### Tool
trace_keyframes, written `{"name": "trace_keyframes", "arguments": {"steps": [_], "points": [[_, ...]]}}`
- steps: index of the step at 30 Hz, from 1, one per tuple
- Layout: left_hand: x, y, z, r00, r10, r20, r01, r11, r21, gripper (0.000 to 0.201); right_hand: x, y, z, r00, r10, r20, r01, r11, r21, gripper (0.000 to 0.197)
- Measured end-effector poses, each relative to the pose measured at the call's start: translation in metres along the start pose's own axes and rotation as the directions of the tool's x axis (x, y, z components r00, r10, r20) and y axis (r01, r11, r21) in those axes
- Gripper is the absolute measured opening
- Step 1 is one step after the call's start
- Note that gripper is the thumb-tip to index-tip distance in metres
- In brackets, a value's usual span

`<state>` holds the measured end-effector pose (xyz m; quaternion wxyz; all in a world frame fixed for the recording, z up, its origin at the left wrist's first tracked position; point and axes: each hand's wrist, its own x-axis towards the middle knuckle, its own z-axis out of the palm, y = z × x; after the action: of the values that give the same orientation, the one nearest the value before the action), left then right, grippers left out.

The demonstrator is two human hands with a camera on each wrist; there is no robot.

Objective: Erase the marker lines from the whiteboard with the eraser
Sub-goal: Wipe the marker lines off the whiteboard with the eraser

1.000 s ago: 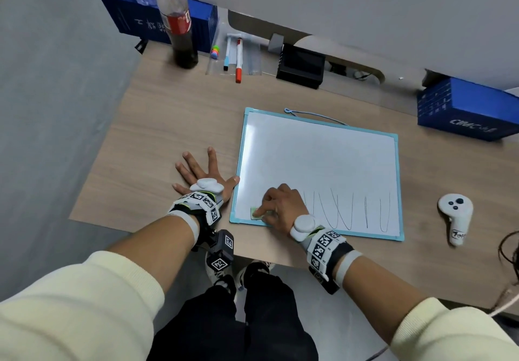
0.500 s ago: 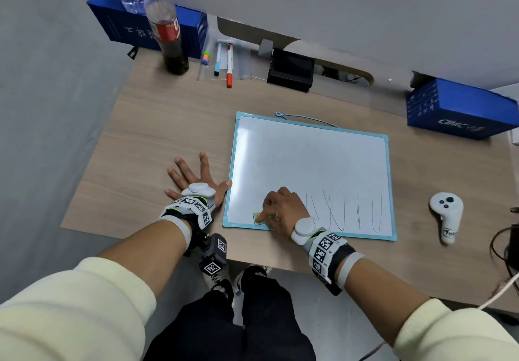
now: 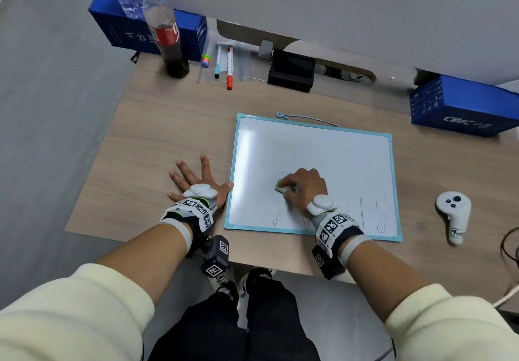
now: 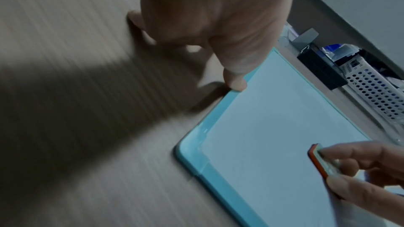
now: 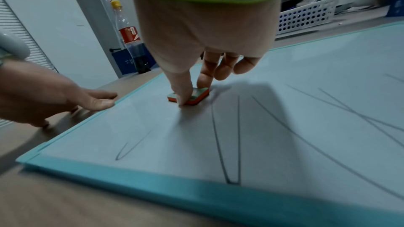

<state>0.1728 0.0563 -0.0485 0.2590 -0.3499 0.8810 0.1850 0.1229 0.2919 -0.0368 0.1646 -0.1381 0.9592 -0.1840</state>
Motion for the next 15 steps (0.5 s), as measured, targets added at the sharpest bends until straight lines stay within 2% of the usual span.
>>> {"name": "trace_keyframes", "arguments": {"steps": [2,7,12,15], "points": [[0.001,0.001,-0.001,1.000,-0.016,-0.004,0.016,1.000,-0.006,0.101,-0.002,-0.003,0.001,1.000,-0.008,0.030,0.007,1.000,0.007,0.017],[0.000,0.006,-0.003,0.999,-0.036,0.006,0.036,0.999,-0.001,0.102,-0.038,-0.006,0.010,0.969,-0.169,0.179,0.172,0.985,-0.001,0.018],[-0.001,0.005,-0.004,1.000,-0.027,-0.001,0.027,1.000,-0.005,0.101,-0.026,-0.009,0.005,0.985,-0.142,0.097,0.144,0.989,-0.017,0.018],[-0.001,0.004,-0.002,1.000,-0.024,-0.004,0.024,1.000,-0.008,0.101,-0.028,-0.017,0.015,0.961,-0.210,0.182,0.217,0.976,-0.018,0.020]]}}
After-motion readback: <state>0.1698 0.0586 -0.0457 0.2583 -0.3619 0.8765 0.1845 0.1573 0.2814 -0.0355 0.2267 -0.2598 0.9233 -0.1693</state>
